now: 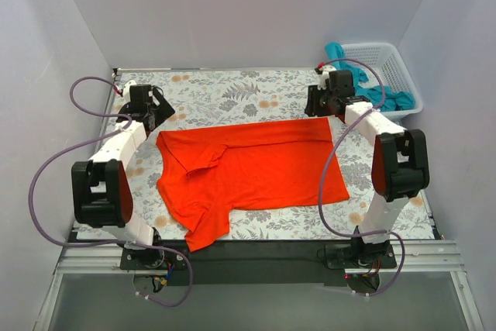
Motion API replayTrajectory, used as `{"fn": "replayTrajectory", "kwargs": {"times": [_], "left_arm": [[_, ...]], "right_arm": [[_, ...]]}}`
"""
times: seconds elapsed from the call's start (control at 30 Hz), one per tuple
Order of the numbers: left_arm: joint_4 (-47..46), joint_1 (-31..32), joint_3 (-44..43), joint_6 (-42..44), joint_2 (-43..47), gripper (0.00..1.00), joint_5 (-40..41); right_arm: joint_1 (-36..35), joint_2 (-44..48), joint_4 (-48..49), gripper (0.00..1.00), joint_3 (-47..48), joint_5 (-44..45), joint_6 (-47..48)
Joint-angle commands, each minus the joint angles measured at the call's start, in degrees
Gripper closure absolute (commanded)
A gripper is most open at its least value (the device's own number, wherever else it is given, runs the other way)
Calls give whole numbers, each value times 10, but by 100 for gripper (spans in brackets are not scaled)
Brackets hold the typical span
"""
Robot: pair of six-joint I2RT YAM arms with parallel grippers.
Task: Fold and stack the t-shirts
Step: Fold the tshirt
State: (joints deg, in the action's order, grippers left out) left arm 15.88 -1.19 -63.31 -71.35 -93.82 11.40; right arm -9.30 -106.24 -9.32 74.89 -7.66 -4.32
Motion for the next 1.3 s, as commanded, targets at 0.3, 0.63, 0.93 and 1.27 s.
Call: {"fn": "replayTrajectory", "kwargs": {"times": [0.3,0.63,0.93,1.27], "left_arm": [[136,321,73,82,174,23,77],[157,453,55,177,38,51,162],[145,452,35,207,-40,64,183],[110,451,33,233,-51,68,211]], "right_arm": [[-187,168,7,51,-105,-39,-25],[-191,313,-8,52,-264,41,-9],[-189,372,-21,51,-322,65,2],[-187,376,-25,52,-329,69,13]]}}
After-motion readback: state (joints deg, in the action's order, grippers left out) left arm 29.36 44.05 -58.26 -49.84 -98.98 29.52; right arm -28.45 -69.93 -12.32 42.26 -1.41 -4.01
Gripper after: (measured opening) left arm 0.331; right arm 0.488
